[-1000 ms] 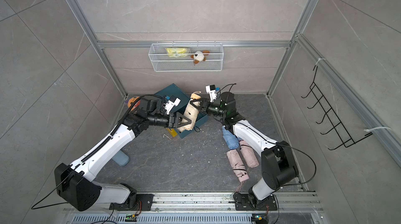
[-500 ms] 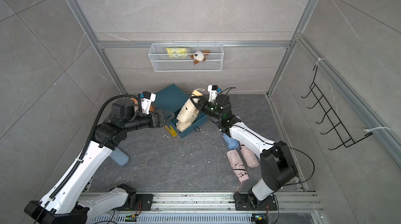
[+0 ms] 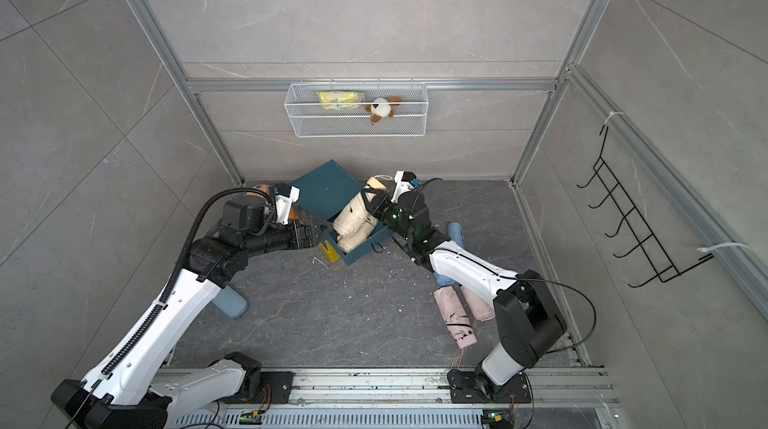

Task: Place the umbrella in the drawer by color
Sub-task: Place the umbrella in the drawer.

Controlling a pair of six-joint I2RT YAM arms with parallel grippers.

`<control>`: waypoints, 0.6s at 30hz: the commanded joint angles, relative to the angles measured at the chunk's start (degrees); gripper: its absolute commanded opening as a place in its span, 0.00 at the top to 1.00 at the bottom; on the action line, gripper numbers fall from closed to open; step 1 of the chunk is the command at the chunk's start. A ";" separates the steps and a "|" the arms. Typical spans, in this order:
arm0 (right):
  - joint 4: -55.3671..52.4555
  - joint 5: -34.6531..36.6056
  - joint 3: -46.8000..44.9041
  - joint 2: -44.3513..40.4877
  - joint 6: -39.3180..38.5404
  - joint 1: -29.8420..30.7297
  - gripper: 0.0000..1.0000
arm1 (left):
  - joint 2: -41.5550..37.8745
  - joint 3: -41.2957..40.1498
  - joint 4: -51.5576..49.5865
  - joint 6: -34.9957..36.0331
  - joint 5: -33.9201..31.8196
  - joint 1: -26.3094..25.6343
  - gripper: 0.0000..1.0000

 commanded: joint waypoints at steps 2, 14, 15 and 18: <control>4.27 1.81 1.53 2.24 0.42 0.73 0.64 | -0.59 -0.02 0.41 1.90 -0.06 -0.03 0.07; 0.93 2.32 2.46 3.14 -0.53 1.17 0.49 | -0.19 -0.10 0.54 1.98 0.19 -0.03 0.07; 0.01 2.73 2.63 2.73 -1.13 1.17 0.44 | -0.22 -0.16 0.48 2.02 0.18 -0.03 0.07; -3.09 4.63 2.98 1.10 -3.31 1.17 0.31 | -0.22 -0.10 0.54 2.02 0.15 -0.03 0.07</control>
